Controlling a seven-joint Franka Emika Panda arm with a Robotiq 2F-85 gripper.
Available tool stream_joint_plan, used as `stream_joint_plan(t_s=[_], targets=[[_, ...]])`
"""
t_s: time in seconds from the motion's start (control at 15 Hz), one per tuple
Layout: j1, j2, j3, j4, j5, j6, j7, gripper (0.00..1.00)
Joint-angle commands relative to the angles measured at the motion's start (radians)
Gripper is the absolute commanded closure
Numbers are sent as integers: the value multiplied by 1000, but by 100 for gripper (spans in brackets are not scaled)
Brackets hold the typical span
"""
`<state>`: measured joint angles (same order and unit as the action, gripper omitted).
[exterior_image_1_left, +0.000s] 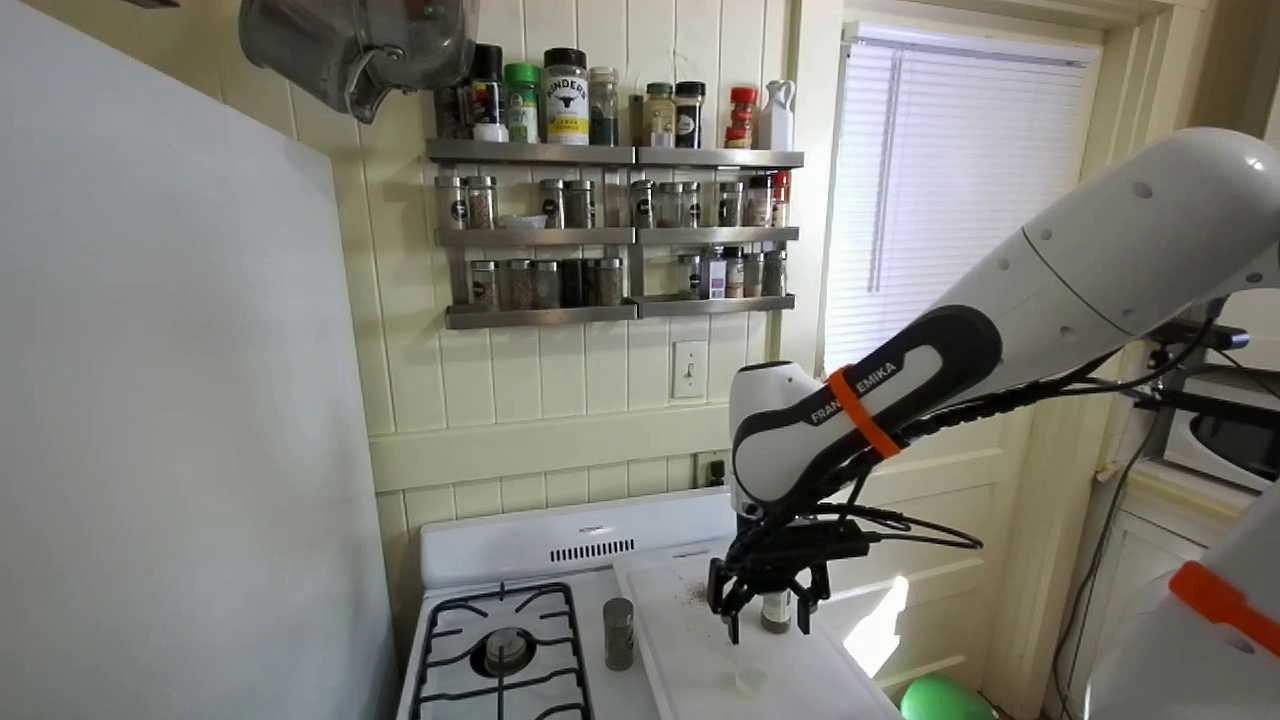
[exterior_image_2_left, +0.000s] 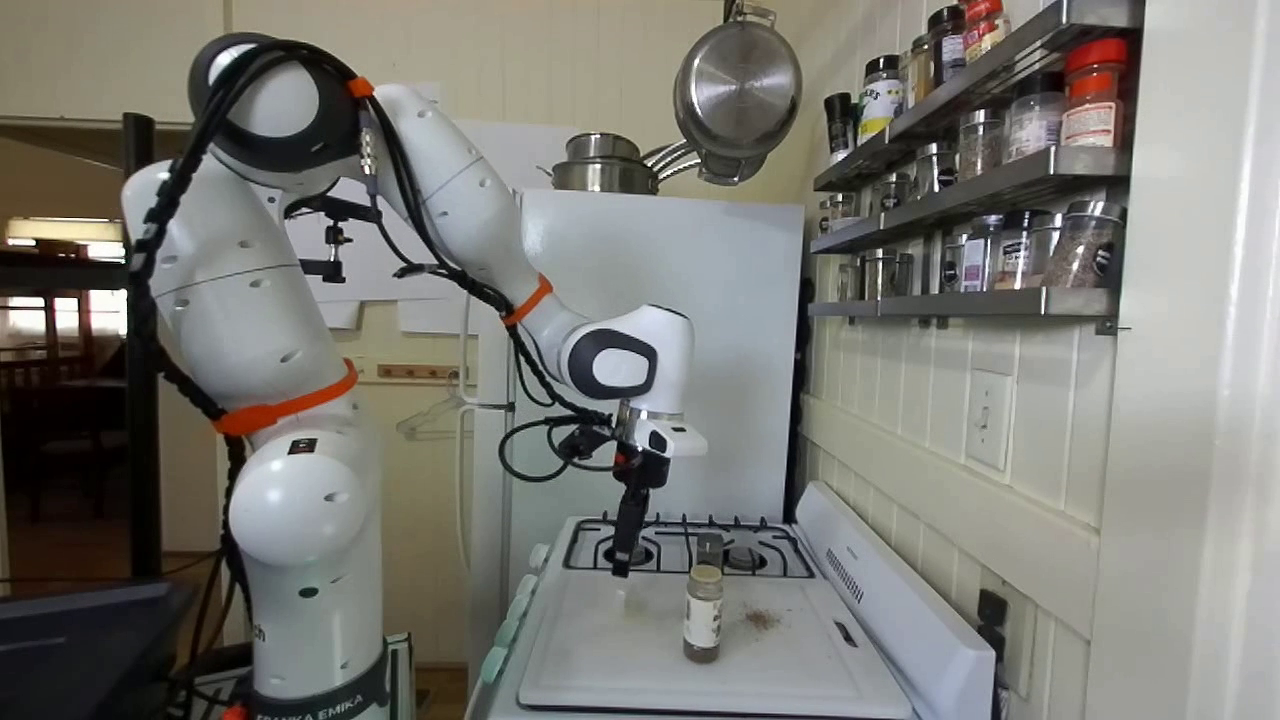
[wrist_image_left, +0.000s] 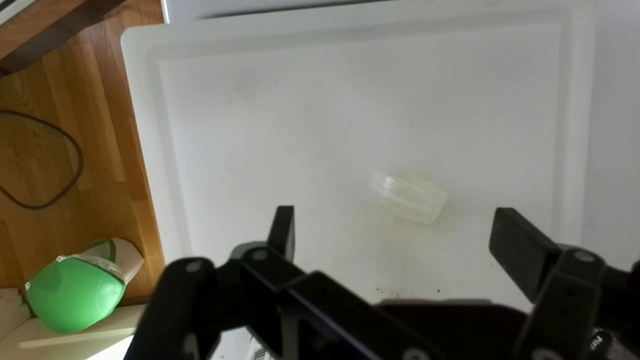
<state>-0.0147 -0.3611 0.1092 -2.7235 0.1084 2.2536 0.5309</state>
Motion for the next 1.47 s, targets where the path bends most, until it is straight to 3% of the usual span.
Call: stream_joint_plan(t_s=[0.0,0.47,1.4], targets=[[-4,66,-14,2,16,68,-46,0],[17,158,-44,25,70,126,-144,0],[36,258,-60,90,191,103,-264,23]])
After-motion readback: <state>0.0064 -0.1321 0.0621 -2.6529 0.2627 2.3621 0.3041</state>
